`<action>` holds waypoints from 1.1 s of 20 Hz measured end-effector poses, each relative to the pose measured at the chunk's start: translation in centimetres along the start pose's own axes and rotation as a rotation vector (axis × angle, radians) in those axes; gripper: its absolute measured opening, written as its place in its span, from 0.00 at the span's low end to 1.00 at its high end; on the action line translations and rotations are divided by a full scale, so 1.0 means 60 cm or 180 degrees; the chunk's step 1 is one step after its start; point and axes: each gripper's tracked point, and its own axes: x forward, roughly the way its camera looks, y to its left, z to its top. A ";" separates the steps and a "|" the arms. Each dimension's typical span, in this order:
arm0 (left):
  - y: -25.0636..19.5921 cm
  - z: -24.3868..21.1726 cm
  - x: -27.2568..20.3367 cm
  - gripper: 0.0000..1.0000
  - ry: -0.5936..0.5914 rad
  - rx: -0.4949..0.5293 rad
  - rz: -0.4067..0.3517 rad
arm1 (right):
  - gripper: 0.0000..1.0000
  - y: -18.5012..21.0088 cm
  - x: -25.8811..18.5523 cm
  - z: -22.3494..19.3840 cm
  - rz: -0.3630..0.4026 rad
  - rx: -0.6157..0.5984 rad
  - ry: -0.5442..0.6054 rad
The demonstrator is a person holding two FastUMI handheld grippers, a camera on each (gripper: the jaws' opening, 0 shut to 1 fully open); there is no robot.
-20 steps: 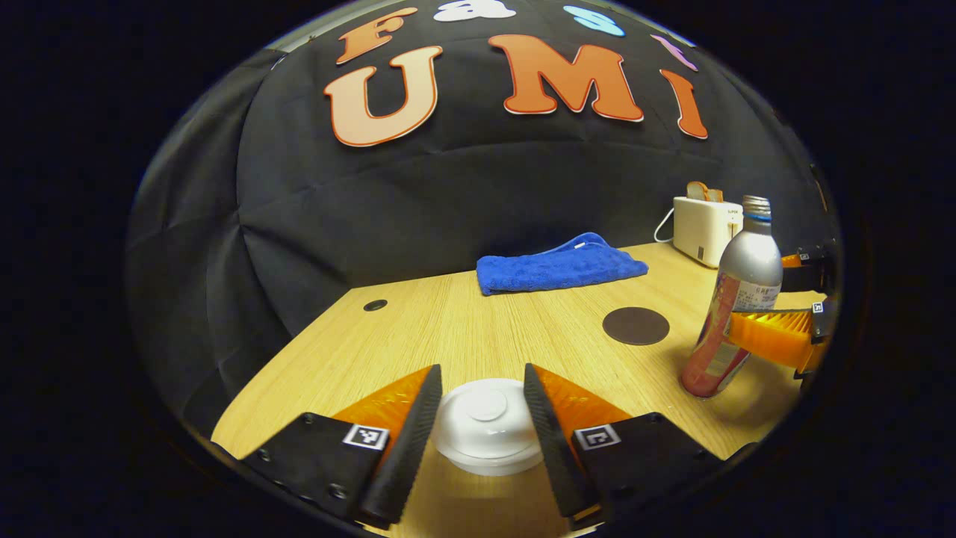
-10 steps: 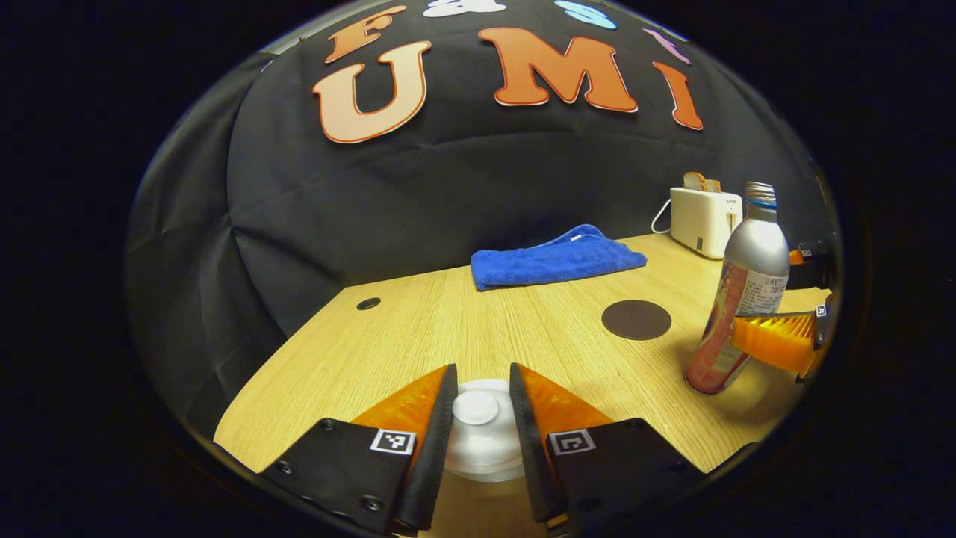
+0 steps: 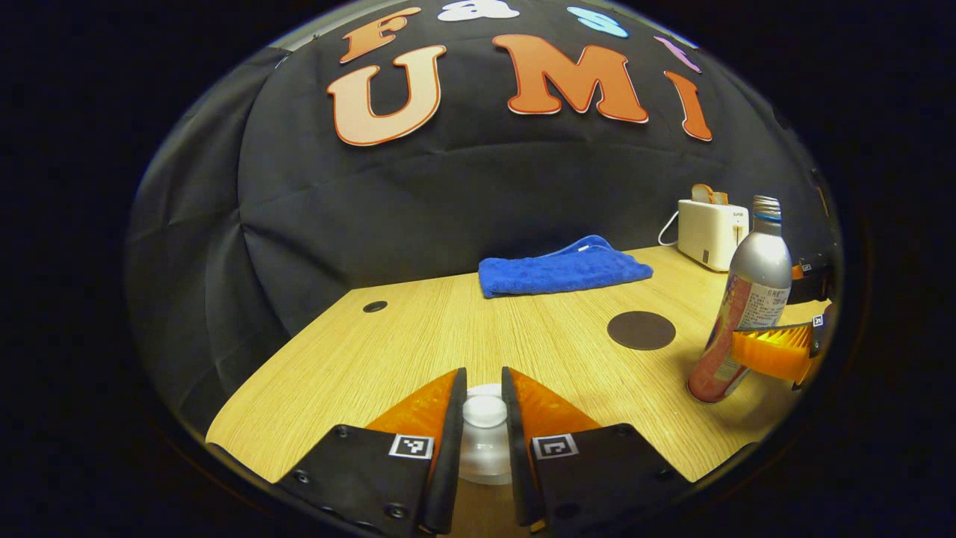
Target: Open the teacup lid with one hand, grasp the water bottle and pour water into the teacup with the other hand; after pouring, place the water bottle on the coaster and then close the teacup lid.
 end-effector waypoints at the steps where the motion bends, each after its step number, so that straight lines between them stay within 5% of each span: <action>1: 0.003 0.005 -0.001 0.29 -0.0044 -0.0016 0.0011 | 0.95 0.001 0.001 -0.001 0.0008 0.0002 0.0020; 8: 0.035 0.033 -0.021 0.34 -0.0208 -0.0058 0.0141 | 0.82 0.007 0.002 0.001 -0.0001 -0.0035 0.0224; 22: 0.148 0.023 -0.066 0.34 -0.0255 -0.0186 0.0420 | 0.80 0.021 0.020 0.083 -0.0294 -0.1266 0.0234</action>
